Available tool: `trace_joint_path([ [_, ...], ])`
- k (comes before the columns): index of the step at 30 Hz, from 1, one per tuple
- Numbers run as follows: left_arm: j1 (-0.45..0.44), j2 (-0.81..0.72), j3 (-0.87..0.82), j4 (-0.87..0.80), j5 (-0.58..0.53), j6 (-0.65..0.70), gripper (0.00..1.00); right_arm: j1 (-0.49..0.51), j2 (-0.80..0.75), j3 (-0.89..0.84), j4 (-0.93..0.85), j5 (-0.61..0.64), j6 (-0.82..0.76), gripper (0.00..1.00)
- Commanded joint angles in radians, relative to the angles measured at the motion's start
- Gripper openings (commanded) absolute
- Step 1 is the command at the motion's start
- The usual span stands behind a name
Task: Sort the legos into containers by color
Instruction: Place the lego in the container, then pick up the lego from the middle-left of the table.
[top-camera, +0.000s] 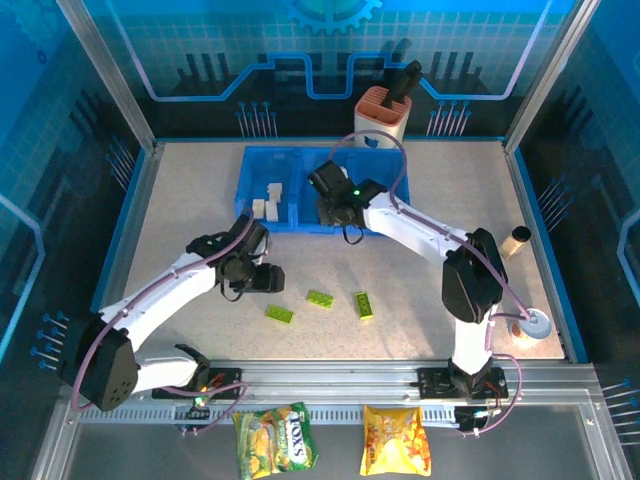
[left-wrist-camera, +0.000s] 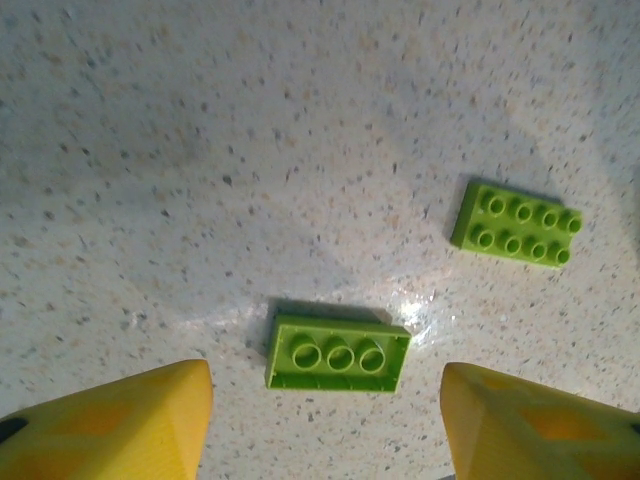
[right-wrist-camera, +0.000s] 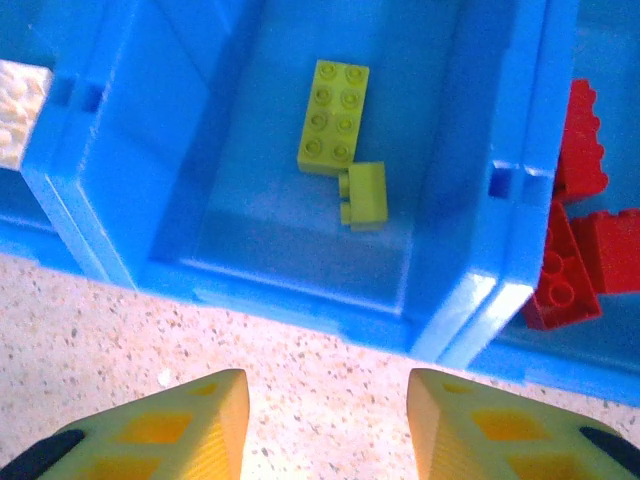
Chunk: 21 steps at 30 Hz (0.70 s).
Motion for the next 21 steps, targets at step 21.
trace_joint_path([
  [21,-0.247,0.213,-0.041,-0.016,-0.126,-0.098,0.87,-0.040,-0.234,-0.332,0.086,-0.012,0.008,0.47],
])
